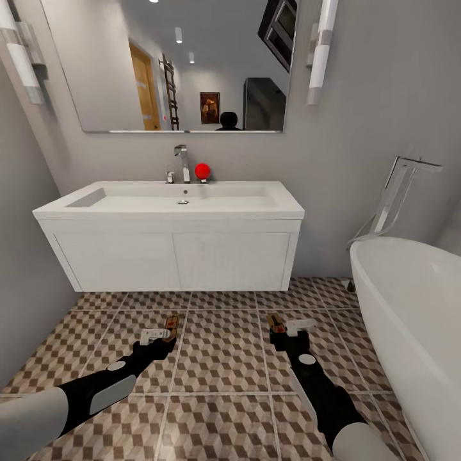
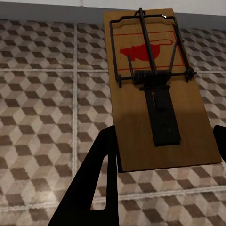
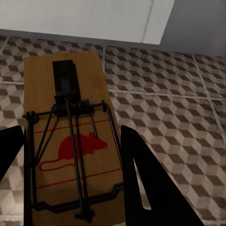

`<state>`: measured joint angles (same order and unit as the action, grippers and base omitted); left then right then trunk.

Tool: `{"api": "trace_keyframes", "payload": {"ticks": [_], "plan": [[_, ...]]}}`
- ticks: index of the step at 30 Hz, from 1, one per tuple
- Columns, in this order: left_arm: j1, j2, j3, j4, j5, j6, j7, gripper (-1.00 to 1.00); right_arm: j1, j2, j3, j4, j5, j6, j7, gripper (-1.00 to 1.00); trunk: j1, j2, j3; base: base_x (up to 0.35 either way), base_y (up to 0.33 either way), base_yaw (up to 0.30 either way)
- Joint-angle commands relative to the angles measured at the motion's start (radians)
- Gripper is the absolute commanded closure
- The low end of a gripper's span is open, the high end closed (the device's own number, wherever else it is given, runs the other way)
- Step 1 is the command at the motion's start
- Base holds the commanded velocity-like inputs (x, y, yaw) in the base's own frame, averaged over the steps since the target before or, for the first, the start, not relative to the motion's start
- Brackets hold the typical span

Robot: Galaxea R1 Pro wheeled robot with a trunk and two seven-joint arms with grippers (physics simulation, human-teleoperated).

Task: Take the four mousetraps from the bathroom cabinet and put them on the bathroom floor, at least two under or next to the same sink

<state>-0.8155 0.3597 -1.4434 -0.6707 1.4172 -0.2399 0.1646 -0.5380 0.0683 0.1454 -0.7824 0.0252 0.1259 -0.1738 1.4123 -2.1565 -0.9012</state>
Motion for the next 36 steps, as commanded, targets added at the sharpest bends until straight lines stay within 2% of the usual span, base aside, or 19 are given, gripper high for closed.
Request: {"api": "trace_keyframes", "payload": {"ticks": [1, 8, 19, 27, 36], "plan": [[-0.002, 0.001, -0.009, -0.002, 0.005, -0.007, 0.007, 1.00, 0.000, -0.001, 0.003, -0.003, 0.000, 0.009, -0.007, 1.00, 0.000, 0.000, -0.001, 0.000, 0.000, 0.000], [-0.002, 0.001, -0.009, -0.001, 0.005, -0.007, 0.007, 1.00, 0.000, -0.001, 0.003, -0.004, 0.000, 0.041, -0.006, 1.00, 0.000, 0.000, -0.001, 0.000, 0.000, 0.000], [-0.002, 0.011, -0.005, -0.008, 0.005, -0.009, 0.007, 1.00, 0.000, -0.001, 0.003, -0.006, 0.000, 0.041, -0.003, 1.00, 0.000, 0.000, -0.001, 0.000, 0.000, 0.000], [-0.002, 0.013, -0.003, -0.009, 0.005, -0.009, 0.009, 1.00, 0.000, -0.001, 0.006, -0.081, -0.001, 0.037, -0.001, 1.00, 0.031, -0.056, -0.026, 0.000, 0.000, 0.000], [-0.002, 0.013, -0.003, -0.010, 0.005, -0.009, 0.009, 1.00, 0.000, -0.002, 0.006, -0.111, -0.001, 0.038, -0.002, 1.00, 0.065, -0.119, -0.057, 0.000, 0.000, 0.000]]}}
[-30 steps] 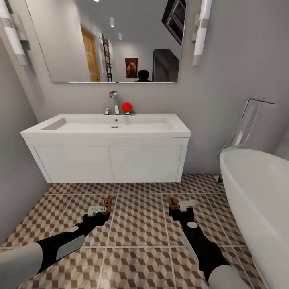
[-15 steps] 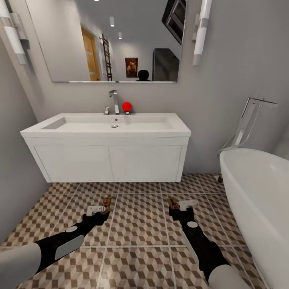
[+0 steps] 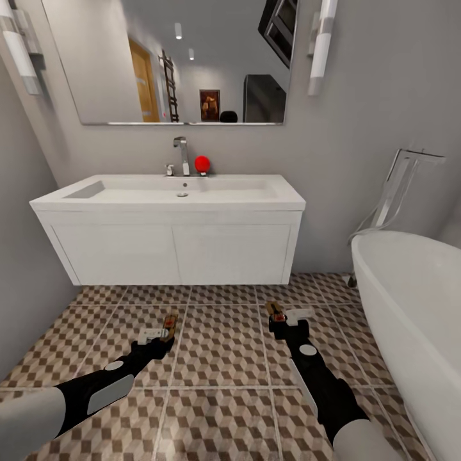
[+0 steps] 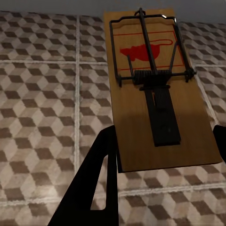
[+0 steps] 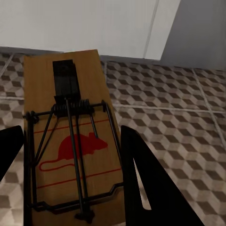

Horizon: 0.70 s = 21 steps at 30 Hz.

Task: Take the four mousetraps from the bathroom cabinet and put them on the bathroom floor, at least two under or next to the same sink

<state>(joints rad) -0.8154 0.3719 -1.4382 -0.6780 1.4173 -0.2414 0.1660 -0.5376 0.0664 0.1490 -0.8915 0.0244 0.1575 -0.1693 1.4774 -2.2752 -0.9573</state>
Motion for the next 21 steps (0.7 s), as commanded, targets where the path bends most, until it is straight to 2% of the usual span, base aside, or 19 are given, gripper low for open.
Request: {"api": "trace_keyframes", "payload": {"ticks": [1, 21], "plan": [[-0.002, 0.001, -0.008, -0.003, 0.005, -0.007, 0.007, 1.00, 0.000, 0.000, 0.003, -0.002, 0.000, 0.007, -0.007, 1.00, 0.004, -0.008, -0.005, 0.000, 0.000, 0.000], [-0.002, 0.001, -0.008, -0.014, 0.005, -0.007, 0.007, 1.00, 0.000, 0.001, 0.003, -0.004, 0.000, 0.005, -0.007, 1.00, 0.080, -0.148, -0.099, 0.000, 0.000, 0.000]]}}
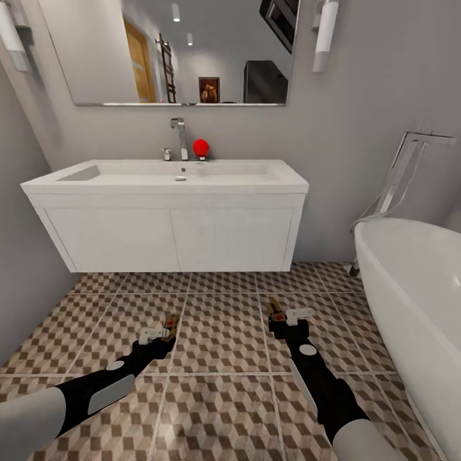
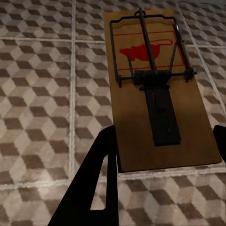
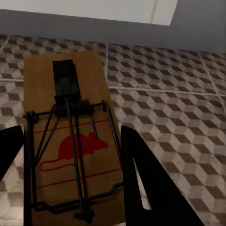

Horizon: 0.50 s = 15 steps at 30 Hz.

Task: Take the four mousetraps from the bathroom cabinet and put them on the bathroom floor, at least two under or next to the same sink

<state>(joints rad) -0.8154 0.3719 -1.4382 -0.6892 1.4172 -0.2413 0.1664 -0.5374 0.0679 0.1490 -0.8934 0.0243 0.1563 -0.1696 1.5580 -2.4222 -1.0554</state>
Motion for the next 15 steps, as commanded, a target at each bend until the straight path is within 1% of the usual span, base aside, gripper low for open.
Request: {"api": "trace_keyframes", "payload": {"ticks": [1, 11, 15], "plan": [[-0.002, 0.001, -0.008, -0.003, 0.005, -0.007, 0.007, 1.00, -0.001, 0.000, 0.003, -0.002, 0.000, 0.007, -0.007, 1.00, 0.004, -0.008, -0.006, 0.000, 0.000, 0.000], [-0.002, -0.001, -0.008, -0.013, 0.005, -0.007, 0.007, 1.00, -0.001, 0.000, 0.003, -0.002, 0.001, 0.006, -0.008, 1.00, 0.042, -0.078, -0.053, 0.000, 0.000, 0.000], [-0.002, -0.001, -0.008, -0.013, 0.005, -0.007, 0.007, 1.00, -0.001, 0.000, 0.003, -0.002, 0.000, 0.006, -0.008, 1.00, 0.044, -0.079, -0.075, 0.000, 0.000, 0.000]]}}
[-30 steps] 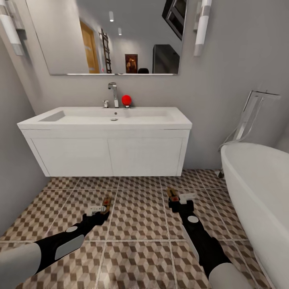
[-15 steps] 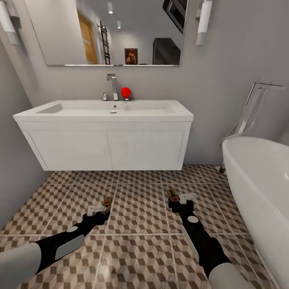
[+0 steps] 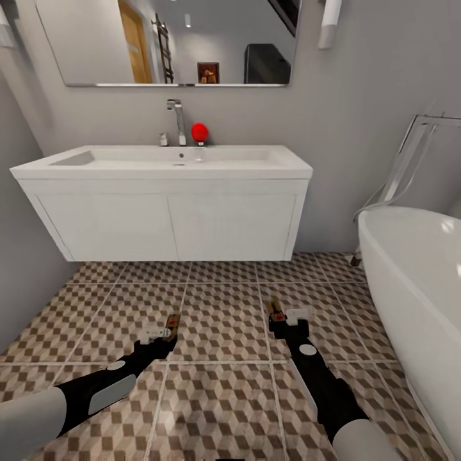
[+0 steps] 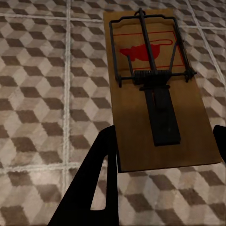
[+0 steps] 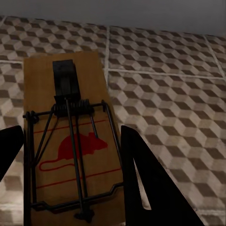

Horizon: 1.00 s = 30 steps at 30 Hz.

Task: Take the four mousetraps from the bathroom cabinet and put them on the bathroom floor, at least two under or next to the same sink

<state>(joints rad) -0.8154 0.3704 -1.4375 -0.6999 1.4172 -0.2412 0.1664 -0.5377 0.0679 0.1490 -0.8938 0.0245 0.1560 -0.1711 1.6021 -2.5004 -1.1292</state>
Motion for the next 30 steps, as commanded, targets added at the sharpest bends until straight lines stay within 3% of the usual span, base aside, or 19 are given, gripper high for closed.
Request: {"api": "trace_keyframes", "payload": {"ticks": [1, 30], "plan": [[-0.002, 0.001, -0.008, -0.003, 0.005, -0.007, 0.007, 1.00, 0.000, 0.000, 0.003, -0.002, 0.000, 0.007, -0.007, 1.00, 0.000, -0.001, -0.007, 0.000, 0.000, 0.000], [-0.002, 0.003, -0.002, -0.022, 0.005, -0.009, 0.006, 1.00, -0.001, -0.001, 0.003, -0.002, 0.000, 0.007, -0.005, 1.00, 0.013, -0.008, -0.165, 0.000, 0.000, 0.000]]}}
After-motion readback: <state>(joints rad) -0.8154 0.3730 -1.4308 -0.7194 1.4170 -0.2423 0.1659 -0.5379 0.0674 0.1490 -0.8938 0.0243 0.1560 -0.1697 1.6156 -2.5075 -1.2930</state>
